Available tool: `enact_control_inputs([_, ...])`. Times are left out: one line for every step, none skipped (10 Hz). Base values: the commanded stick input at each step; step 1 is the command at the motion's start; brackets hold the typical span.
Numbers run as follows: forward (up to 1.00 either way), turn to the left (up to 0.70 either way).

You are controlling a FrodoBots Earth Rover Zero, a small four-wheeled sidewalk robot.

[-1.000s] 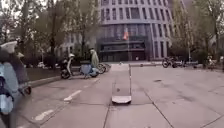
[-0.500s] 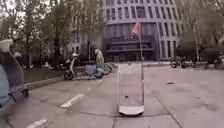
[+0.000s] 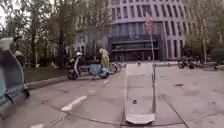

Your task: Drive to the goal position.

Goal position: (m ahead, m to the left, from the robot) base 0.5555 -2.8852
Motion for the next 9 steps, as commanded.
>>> enact_control_inputs([0.00, 0.45])
enact_control_inputs([0.00, 0.29])
enact_control_inputs([0.00, 0.00])
enact_control_inputs([0.00, 0.00])
enact_control_inputs([0.00, 0.00])
enact_control_inputs([0.00, 0.00])
enact_control_inputs([0.00, 0.00])
enact_control_inputs([0.00, 0.00])
enact_control_inputs([0.00, 0.00])
